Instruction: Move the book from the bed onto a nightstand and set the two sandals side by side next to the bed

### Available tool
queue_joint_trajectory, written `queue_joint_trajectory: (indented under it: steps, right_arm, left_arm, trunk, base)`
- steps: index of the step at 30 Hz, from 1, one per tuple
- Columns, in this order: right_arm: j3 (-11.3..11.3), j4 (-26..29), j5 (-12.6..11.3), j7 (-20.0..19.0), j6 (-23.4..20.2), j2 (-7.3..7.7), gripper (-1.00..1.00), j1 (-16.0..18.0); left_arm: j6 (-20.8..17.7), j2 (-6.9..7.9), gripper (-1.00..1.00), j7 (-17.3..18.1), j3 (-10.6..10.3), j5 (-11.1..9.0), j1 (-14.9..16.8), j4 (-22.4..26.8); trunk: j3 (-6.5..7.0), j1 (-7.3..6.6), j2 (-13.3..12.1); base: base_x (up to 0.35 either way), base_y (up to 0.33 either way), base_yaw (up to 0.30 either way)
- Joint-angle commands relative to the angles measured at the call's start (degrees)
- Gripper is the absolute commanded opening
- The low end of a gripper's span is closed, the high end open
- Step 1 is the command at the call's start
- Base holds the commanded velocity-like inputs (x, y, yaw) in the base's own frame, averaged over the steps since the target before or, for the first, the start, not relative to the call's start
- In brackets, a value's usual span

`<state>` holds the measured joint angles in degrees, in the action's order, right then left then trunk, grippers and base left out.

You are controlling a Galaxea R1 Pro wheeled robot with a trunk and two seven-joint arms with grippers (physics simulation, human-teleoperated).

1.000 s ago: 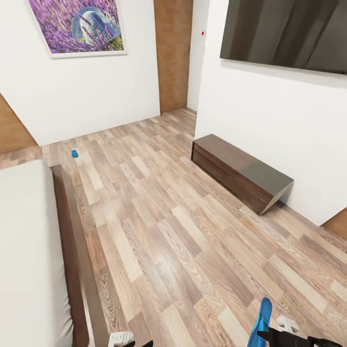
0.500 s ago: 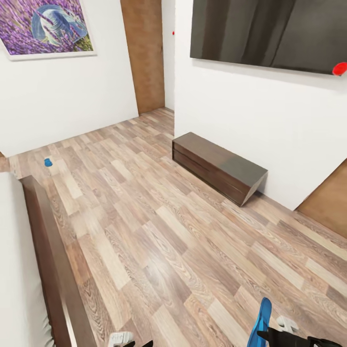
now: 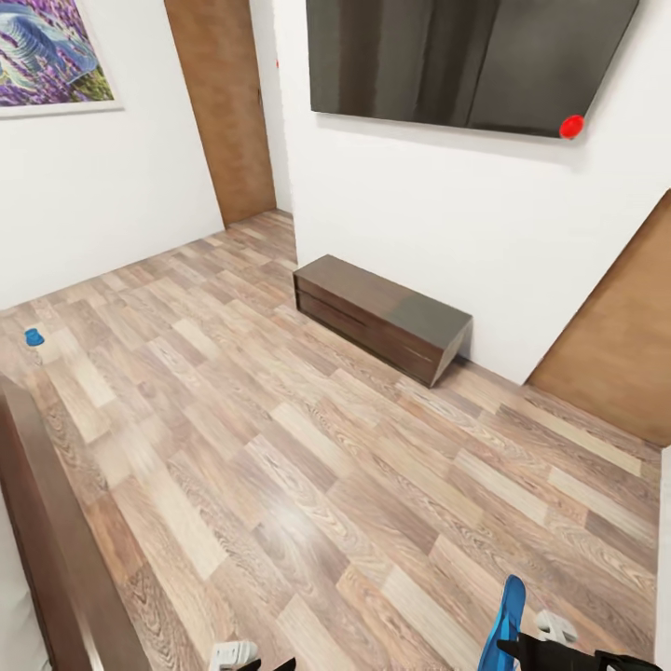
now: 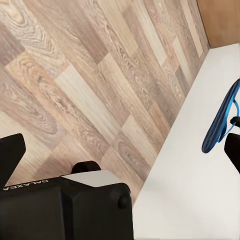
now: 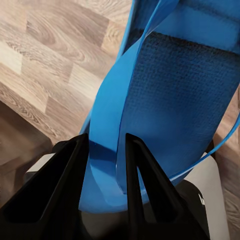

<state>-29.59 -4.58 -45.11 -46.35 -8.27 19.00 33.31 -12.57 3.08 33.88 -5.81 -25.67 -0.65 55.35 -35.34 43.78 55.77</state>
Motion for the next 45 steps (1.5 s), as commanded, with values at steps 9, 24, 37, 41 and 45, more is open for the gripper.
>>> queue_joint_trajectory:
  steps: [9,24,37,41,45]
  right_arm:
    - [-0.30,-0.16,-0.69,-0.34,-0.52,-0.03,-1.00,0.08]
    - [-0.29,-0.16,-0.69,-0.41,-0.51,-0.03,-1.00,0.08]
    - [-0.29,-0.16,-0.69,-0.41,-0.38,-0.04,-1.00,0.08]
    - [-0.29,-0.16,-0.69,-0.41,-0.35,-0.04,-1.00,0.07]
    - [-0.29,-0.16,-0.69,-0.41,-0.36,-0.06,-1.00,0.06]
  left_arm:
    - [-0.53,0.03,1.00,-0.04,-0.08,-0.61,-0.03,0.11]
    - [-0.53,0.00,1.00,-0.04,-0.08,-0.61,-0.02,0.11]
    - [-0.47,0.00,1.00,-0.04,-0.08,-0.61,-0.04,0.10]
    - [-0.28,0.00,1.00,-0.04,-0.08,-0.61,-0.05,0.11]
    - [-0.17,0.01,1.00,-0.04,-0.08,-0.61,-0.03,0.11]
  trunk:
    - [-0.04,0.01,0.04]
    - [0.90,0.01,0.04]
    - [1.99,0.01,0.04]
    - [2.33,0.01,0.04]
    - [2.66,0.01,0.04]
  base:
    - [0.000,0.000,-0.213]
    - [0.000,0.000,-0.102]
    - [0.000,0.000,-0.150]
    - [0.000,0.000,-0.150]
    - [0.000,0.000,-0.150]
